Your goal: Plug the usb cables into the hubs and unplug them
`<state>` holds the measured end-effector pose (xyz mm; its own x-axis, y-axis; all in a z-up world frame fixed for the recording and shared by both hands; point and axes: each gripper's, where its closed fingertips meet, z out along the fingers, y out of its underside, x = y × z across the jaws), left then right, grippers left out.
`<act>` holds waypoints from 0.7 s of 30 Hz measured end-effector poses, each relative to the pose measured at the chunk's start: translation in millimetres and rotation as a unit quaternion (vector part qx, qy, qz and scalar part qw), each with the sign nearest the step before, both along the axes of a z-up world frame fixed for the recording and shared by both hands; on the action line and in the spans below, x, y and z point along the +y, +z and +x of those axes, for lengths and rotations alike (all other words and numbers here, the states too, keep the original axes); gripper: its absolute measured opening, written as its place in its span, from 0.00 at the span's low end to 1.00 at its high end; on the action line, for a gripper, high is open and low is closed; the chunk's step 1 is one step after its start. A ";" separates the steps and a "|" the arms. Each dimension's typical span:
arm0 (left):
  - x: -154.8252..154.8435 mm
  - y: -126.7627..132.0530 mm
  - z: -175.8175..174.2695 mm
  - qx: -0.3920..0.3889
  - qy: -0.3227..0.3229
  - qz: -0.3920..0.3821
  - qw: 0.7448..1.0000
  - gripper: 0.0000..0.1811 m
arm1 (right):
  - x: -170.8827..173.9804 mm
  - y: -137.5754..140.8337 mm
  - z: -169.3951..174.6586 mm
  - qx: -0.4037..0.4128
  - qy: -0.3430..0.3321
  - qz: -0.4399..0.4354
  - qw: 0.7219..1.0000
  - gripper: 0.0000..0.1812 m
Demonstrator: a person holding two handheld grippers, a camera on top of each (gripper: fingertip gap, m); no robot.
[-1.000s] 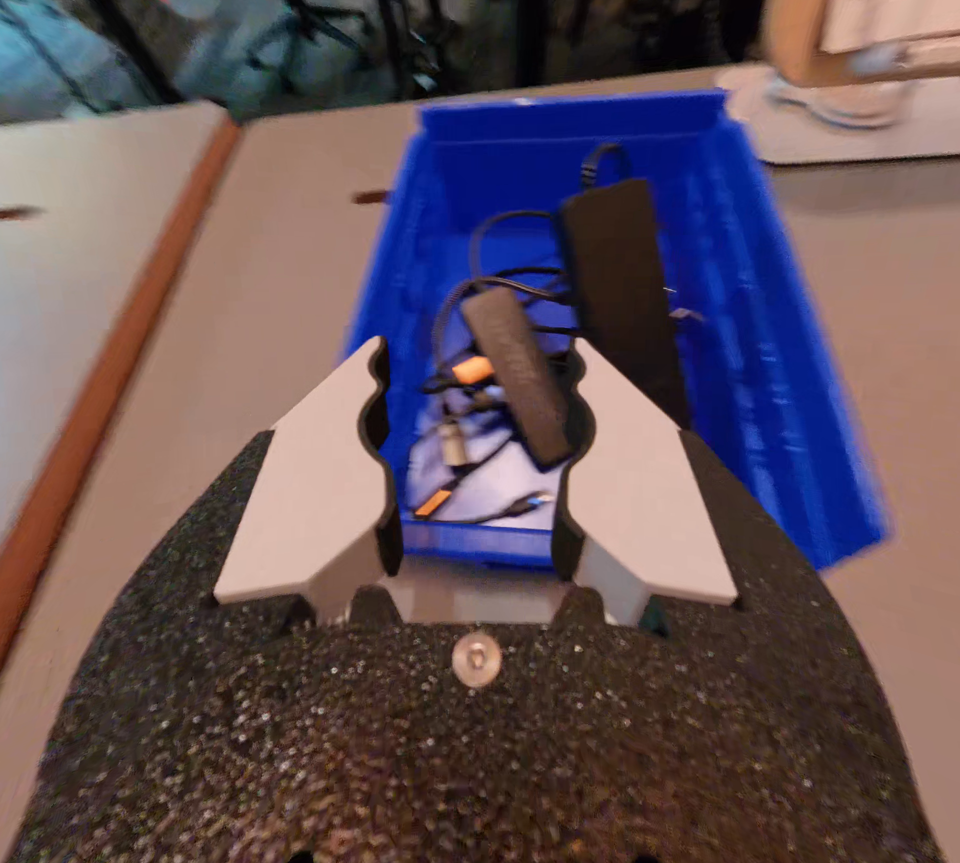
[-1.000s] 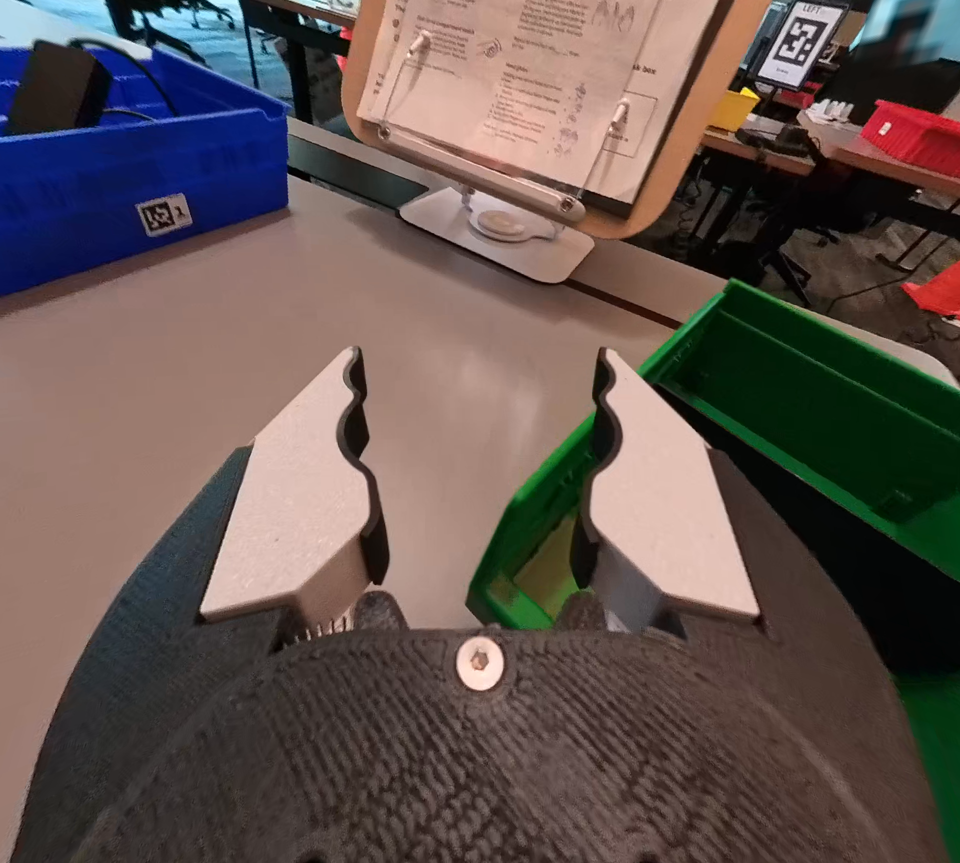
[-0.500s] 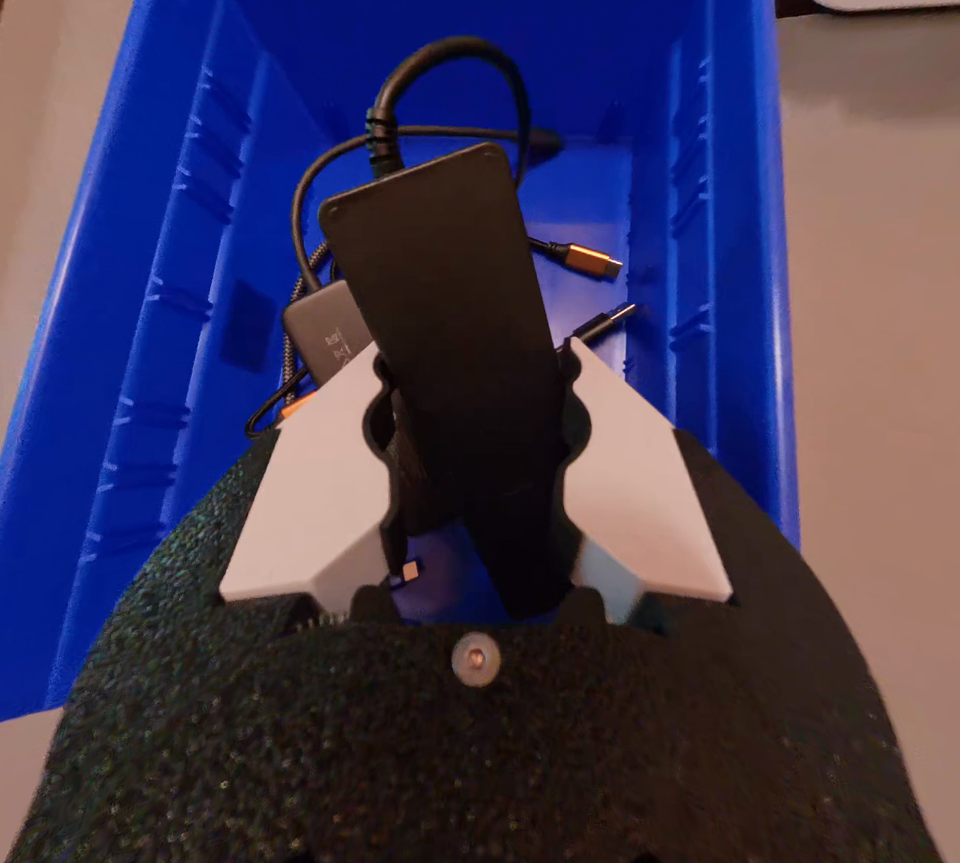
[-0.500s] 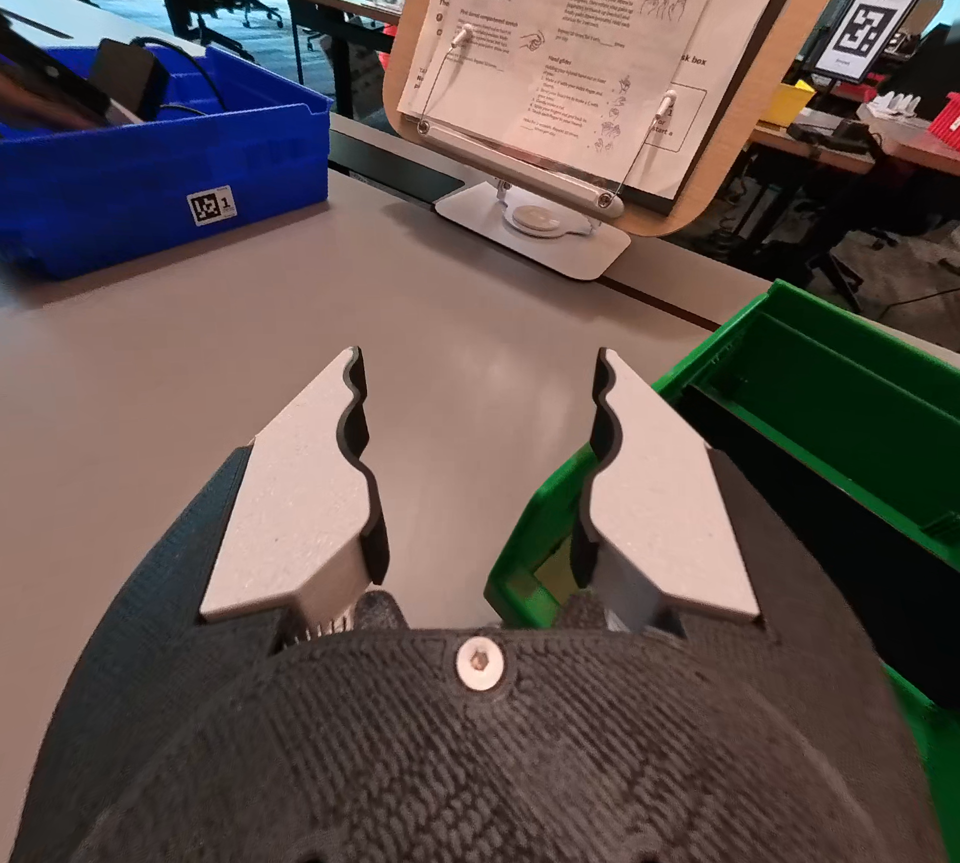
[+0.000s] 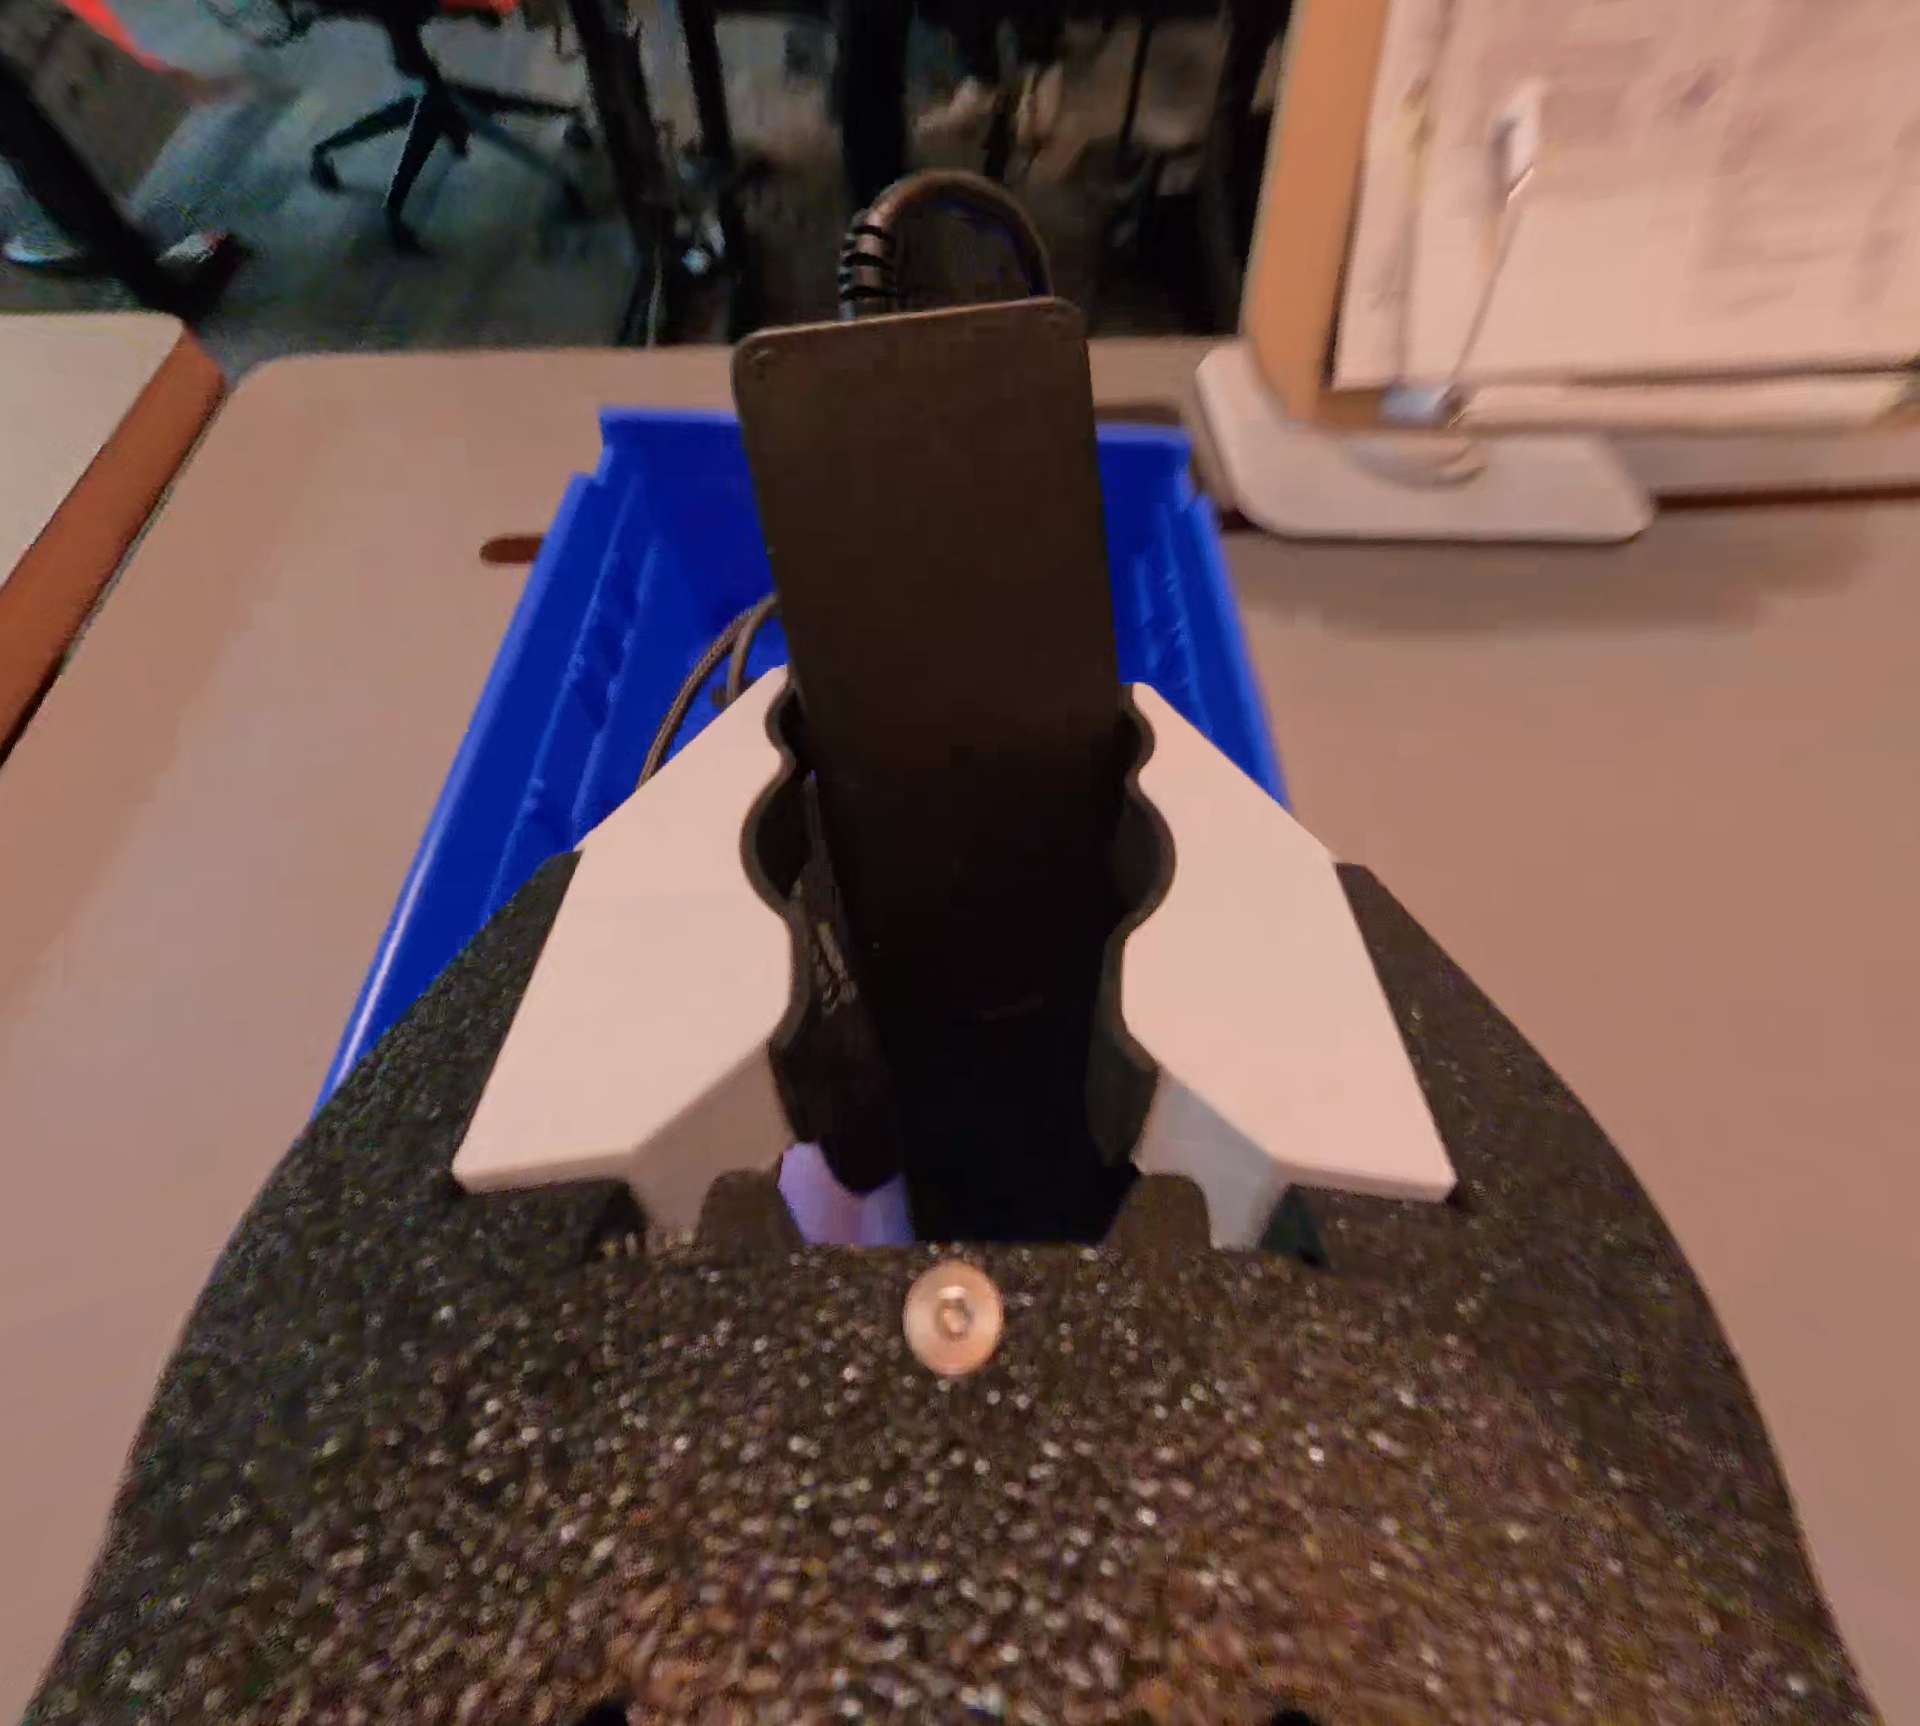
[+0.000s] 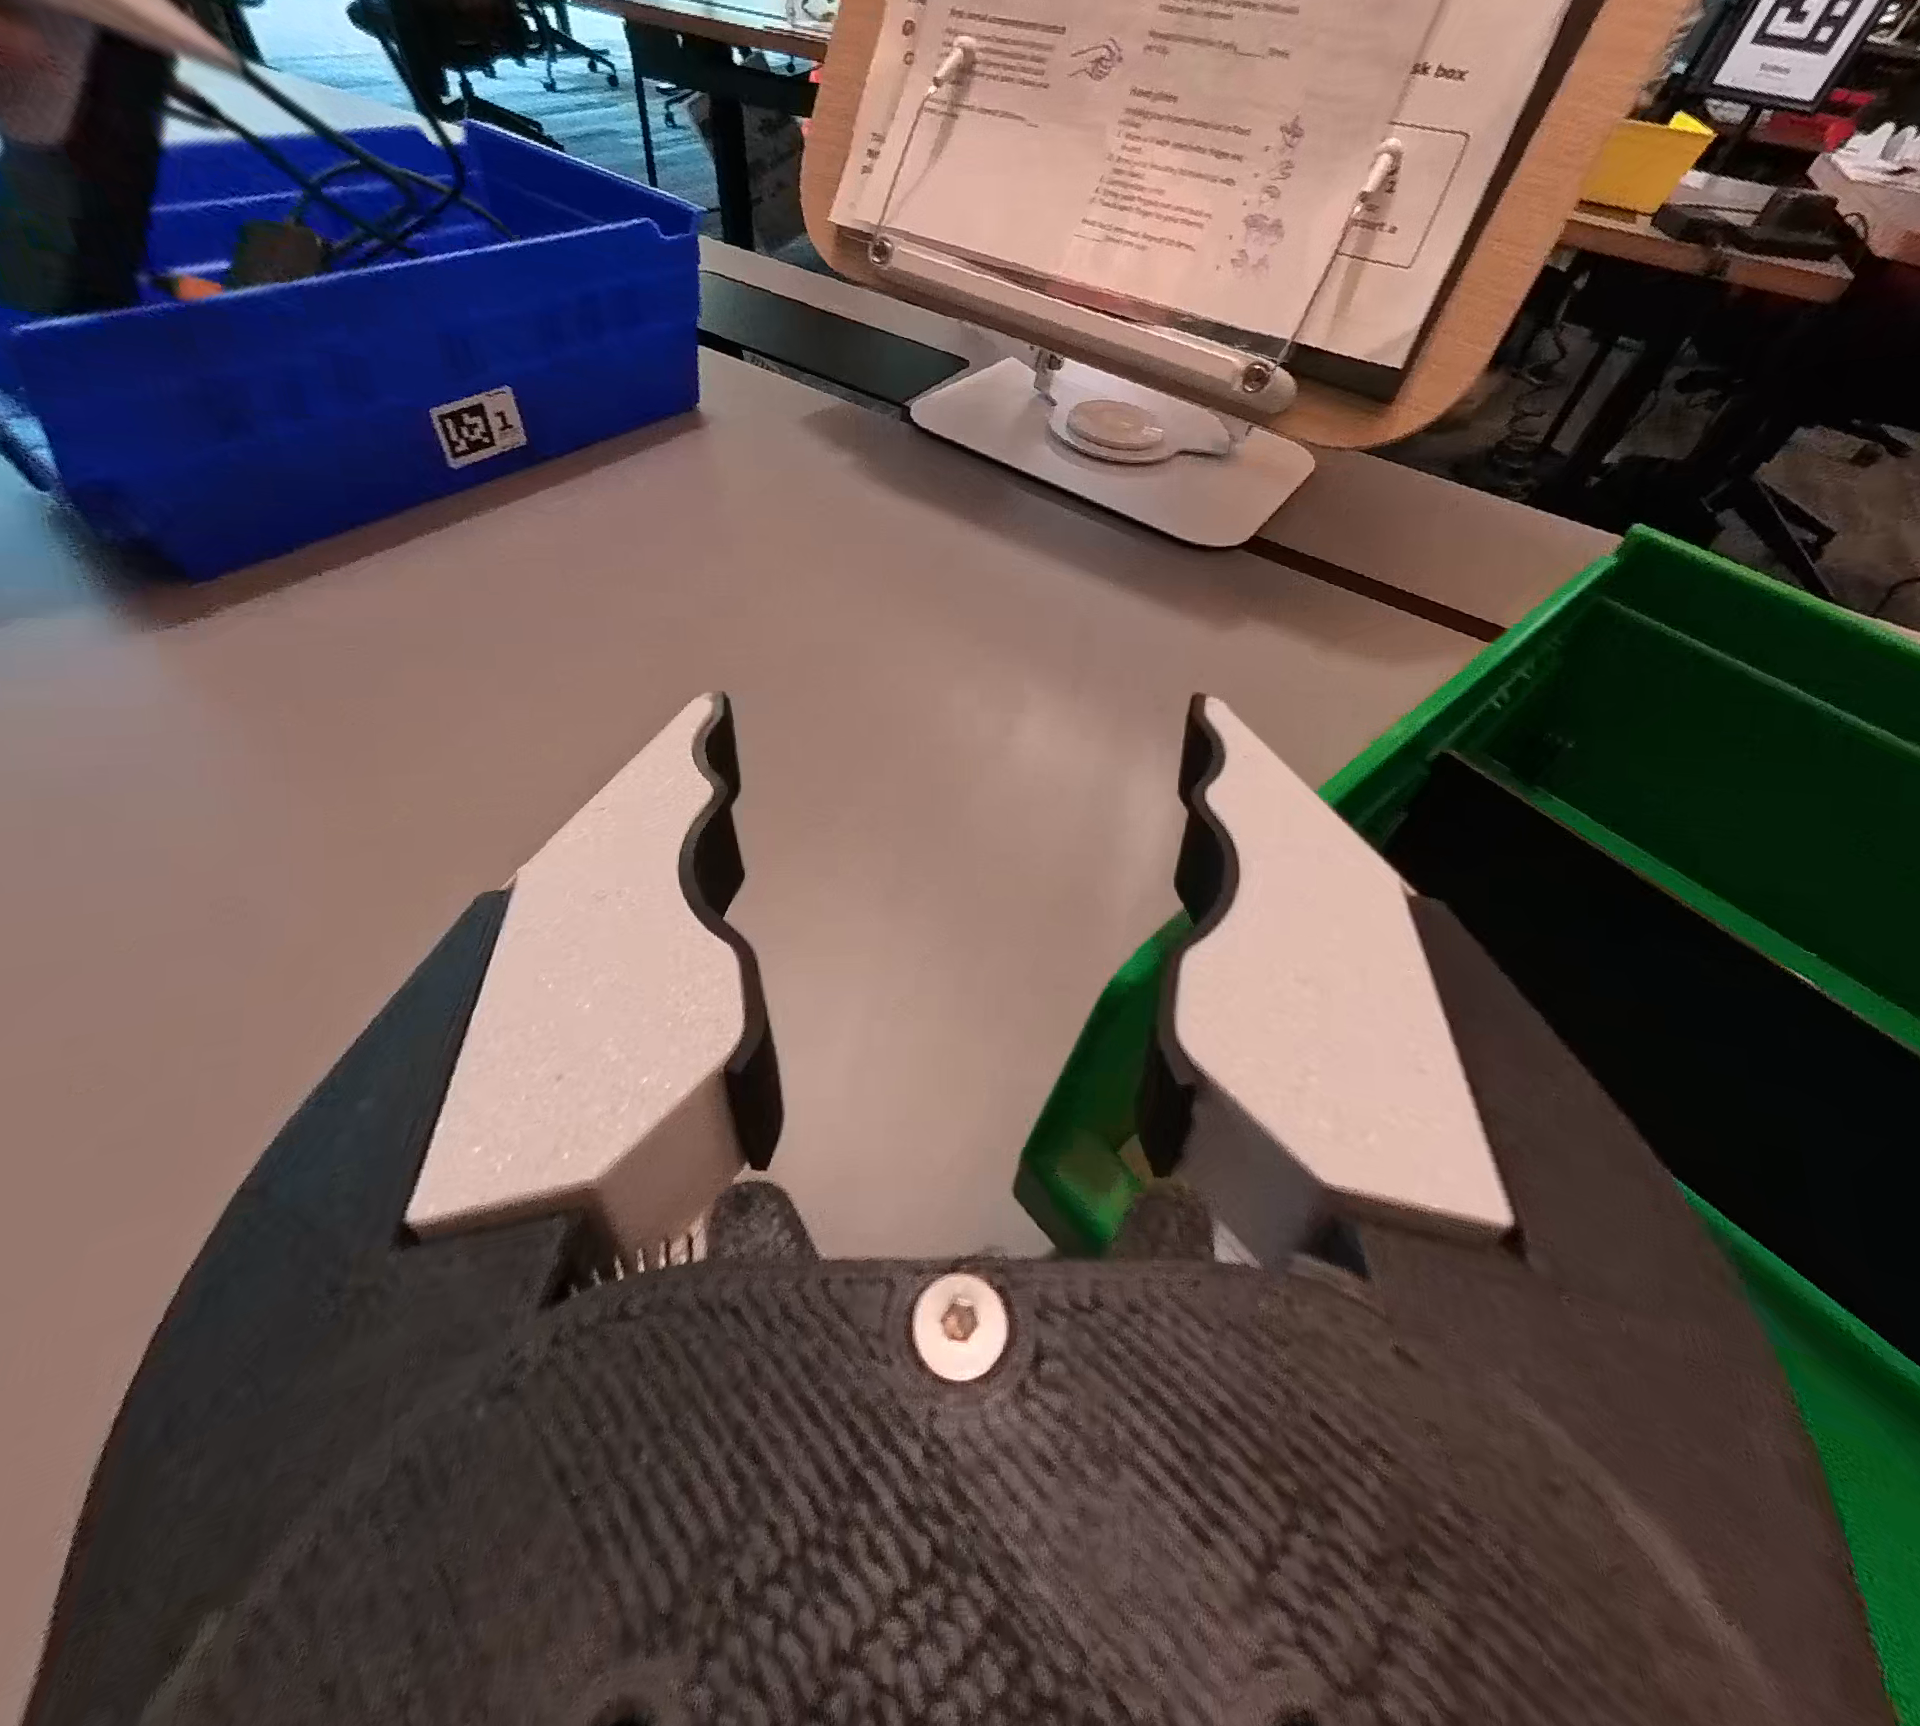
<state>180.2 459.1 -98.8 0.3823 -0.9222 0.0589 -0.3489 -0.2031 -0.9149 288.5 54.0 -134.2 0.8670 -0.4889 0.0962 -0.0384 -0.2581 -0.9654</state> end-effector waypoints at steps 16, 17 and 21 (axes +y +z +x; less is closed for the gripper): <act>-9.5 109.0 -3.9 -0.137 -0.067 -0.004 0.988 0.31 | 11.1 -1.3 -15.7 0.010 0.039 0.002 0.999 0.46; -6.7 106.2 -1.8 -0.138 -0.071 -0.008 0.988 0.31 | 9.7 -0.5 -15.6 0.008 0.039 0.001 0.999 0.46; -17.4 125.0 1.7 -0.199 -0.133 -0.092 0.967 0.31 | 3.6 1.2 -10.5 0.004 0.031 0.001 1.000 0.45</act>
<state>181.9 441.7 26.2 0.0461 -0.9448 0.3243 -0.0398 -0.3261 -0.9445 277.9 57.6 -133.0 0.8960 -0.4351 0.0881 -0.0301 -0.2575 -0.9658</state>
